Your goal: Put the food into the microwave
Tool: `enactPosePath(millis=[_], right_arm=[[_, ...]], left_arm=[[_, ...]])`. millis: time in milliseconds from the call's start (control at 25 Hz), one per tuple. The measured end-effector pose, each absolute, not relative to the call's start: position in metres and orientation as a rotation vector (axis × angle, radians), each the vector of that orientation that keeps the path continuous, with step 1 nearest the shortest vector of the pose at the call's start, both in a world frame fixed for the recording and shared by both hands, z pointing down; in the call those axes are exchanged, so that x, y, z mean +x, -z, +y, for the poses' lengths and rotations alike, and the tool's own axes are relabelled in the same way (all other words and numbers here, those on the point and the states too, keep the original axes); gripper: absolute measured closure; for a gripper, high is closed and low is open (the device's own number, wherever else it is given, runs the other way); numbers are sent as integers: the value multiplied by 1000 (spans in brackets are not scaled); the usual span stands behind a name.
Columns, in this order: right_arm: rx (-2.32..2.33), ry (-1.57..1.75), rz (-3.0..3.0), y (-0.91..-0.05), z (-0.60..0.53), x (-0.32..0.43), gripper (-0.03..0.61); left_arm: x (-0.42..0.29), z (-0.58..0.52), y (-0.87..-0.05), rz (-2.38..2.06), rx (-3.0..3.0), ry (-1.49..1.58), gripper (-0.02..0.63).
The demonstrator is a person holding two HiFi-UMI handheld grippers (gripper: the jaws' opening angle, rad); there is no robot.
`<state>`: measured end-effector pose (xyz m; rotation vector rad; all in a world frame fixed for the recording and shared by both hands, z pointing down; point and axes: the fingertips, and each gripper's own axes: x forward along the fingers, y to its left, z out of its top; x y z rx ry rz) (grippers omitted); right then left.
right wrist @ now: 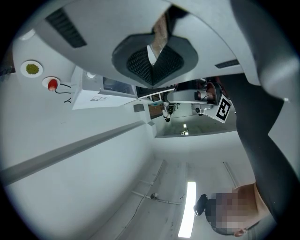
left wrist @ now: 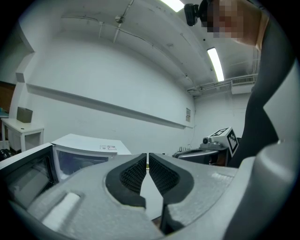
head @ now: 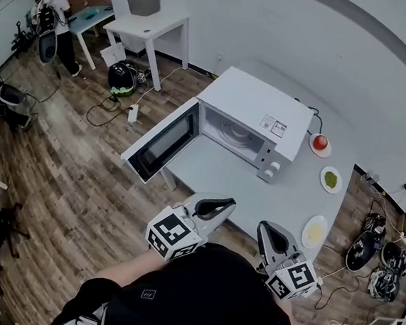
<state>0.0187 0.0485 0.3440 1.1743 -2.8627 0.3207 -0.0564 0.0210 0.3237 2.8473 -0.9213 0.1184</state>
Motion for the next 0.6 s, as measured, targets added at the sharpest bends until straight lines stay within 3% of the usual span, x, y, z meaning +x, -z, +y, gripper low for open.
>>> enactPosePath(millis=[600], right_arm=[[1151,-356,-2861,-352,61,15,571]], left_arm=[[-53,33,-328,-905,2852,-141,589]])
